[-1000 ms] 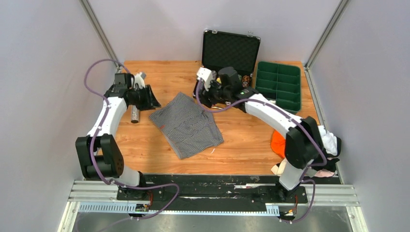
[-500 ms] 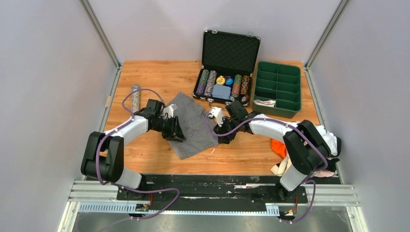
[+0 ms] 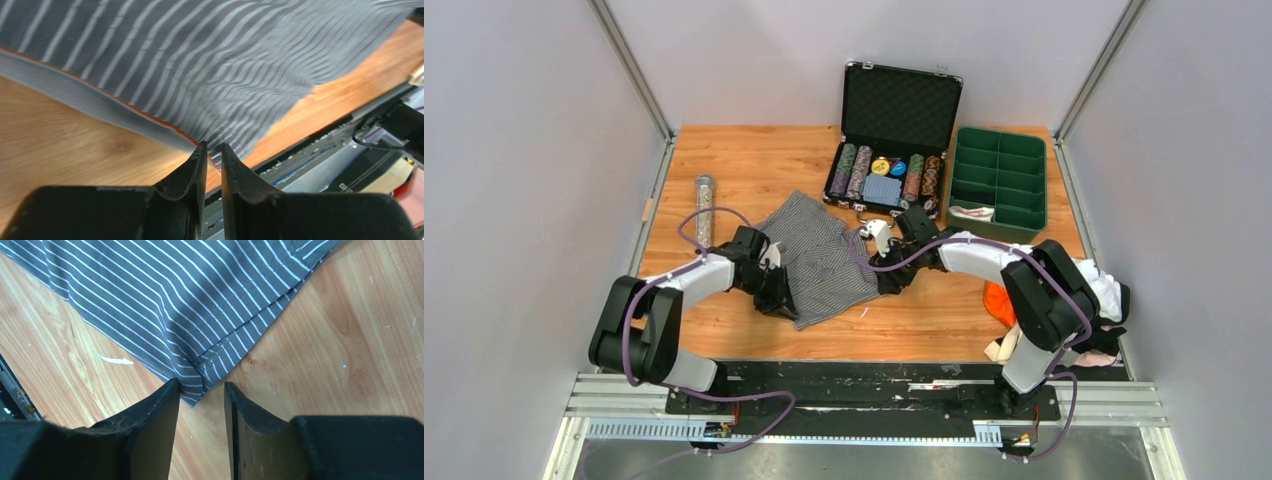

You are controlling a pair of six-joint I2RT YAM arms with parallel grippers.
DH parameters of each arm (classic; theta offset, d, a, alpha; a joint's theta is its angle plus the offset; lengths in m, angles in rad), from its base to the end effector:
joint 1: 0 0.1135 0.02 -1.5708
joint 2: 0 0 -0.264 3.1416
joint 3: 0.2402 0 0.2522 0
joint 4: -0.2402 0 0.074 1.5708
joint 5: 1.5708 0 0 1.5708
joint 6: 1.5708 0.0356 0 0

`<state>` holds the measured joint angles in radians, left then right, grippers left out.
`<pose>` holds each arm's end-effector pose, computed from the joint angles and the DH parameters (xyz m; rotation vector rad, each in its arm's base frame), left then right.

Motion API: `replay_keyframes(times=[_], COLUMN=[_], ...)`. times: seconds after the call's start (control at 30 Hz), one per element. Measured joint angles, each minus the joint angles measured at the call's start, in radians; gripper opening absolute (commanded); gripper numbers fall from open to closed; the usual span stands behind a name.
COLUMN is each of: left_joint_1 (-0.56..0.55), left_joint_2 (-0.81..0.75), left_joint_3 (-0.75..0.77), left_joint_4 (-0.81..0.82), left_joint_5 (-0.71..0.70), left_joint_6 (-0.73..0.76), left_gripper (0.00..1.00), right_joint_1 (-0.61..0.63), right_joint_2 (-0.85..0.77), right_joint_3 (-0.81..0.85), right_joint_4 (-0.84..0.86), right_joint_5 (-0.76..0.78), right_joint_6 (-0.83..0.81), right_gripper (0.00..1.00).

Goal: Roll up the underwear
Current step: Flatten out the underwear at the center of the board, then fold the underwear at the center of the board.

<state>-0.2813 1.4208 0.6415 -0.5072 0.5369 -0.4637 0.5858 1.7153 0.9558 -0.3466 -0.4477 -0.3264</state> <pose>0.2124 -0.0803 0.1447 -0.1524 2.9379 -0.9063 0.2619 0.1923 0.1547 -1.3002 2.3249 0.6819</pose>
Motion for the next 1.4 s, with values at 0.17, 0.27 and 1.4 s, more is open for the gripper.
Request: replay_keyframes(times=[0.17,0.27,1.4], left_joint_1=[0.001,0.0,-0.586], left_joint_2=[0.064,0.078,-0.325], left_joint_3=[0.02,0.041,0.023], left_joint_4=[-0.045,-0.079,-0.102], left_joint_5=[-0.032,-0.052,-0.3], left_joint_6=[-0.029,-0.032,1.004], left_gripper=[0.14,0.17,0.52], right_joint_1=[-0.001,-0.002,-0.042], right_joint_2=[-0.005,-0.018,-0.234], right_joint_3=[-0.013,-0.035,-0.282], right_joint_4=[0.018,0.045,0.153], right_joint_5=[0.002,0.0,-0.231], right_joint_6=[0.0,0.0,-0.909], right_gripper=[0.4,0.4,0.51])
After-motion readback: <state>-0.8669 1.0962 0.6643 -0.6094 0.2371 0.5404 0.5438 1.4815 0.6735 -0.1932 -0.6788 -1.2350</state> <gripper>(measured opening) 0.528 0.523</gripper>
